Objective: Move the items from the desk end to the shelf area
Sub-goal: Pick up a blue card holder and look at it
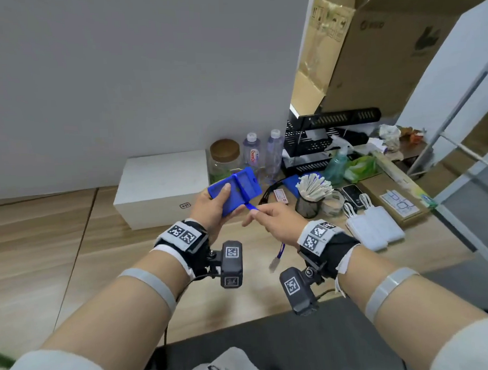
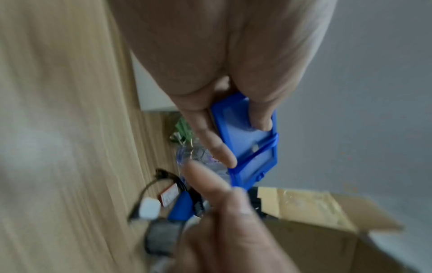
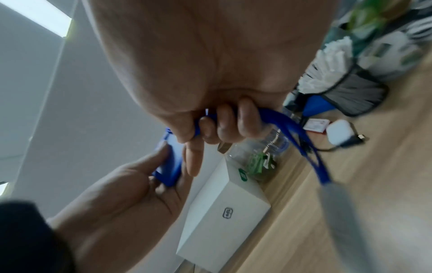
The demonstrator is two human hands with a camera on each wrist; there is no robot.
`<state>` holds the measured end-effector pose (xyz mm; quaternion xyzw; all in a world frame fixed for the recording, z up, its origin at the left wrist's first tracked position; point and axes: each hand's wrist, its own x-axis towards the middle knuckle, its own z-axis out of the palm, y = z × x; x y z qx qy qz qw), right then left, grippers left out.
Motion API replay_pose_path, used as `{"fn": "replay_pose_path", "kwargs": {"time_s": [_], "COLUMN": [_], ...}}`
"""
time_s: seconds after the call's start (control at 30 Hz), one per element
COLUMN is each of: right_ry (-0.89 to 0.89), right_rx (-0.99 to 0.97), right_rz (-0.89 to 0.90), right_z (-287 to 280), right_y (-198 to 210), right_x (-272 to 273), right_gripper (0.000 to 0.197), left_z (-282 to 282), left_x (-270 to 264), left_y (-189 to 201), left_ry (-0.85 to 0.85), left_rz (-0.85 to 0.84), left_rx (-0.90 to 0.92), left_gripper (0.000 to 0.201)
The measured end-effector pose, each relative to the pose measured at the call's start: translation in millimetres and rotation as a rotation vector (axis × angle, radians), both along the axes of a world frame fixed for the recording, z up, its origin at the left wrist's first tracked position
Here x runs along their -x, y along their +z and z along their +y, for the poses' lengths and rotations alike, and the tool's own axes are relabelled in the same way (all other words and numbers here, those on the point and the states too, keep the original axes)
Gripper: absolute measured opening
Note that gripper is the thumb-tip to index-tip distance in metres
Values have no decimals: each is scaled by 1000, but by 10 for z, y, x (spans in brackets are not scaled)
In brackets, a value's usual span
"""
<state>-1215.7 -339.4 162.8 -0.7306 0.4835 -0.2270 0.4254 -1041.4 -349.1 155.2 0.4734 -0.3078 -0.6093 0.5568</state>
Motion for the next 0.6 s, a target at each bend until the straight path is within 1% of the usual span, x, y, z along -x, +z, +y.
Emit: {"fn": "replay_pose_path", "kwargs": {"time_s": [0.07, 0.13, 0.23, 0.27, 0.3, 0.37, 0.43, 0.5, 0.57, 0.6], "right_ry": [1, 5, -17, -27, -32, -32, -31, -62, -147, -185], "right_rx": [75, 126, 213, 222, 224, 231, 199, 55, -189, -284], "right_rz": [70, 173, 318, 347, 371, 378, 291, 91, -191, -282], "right_z": [-130, -301, -601, -699, -787, -944, -1059, -1105, -1061, -1023], "right_y": [55, 139, 277, 321, 371, 443, 451, 364, 240, 178], "right_x": [65, 119, 203, 236, 270, 342, 404, 419, 340, 283], "right_gripper": [35, 34, 33, 32, 31, 29, 29, 30, 28, 30], "left_z": [-101, -193, -320, -350, -390, -483, -545, -590, -658, -704], "left_x": [9, 25, 66, 79, 87, 68, 37, 7, -4, -4], "left_y": [-74, -111, -107, -82, -59, -22, 19, 48, 51, 35], "left_ry": [10, -31, -220, -297, -362, -458, -523, -534, -469, -417], "left_rz": [-186, -346, -525, -568, -573, -496, -341, -109, 100, 181], "left_rx": [31, 65, 138, 165, 180, 160, 78, -8, -38, -44], "left_gripper": [22, 17, 17, 19, 20, 18, 21, 26, 29, 30]}}
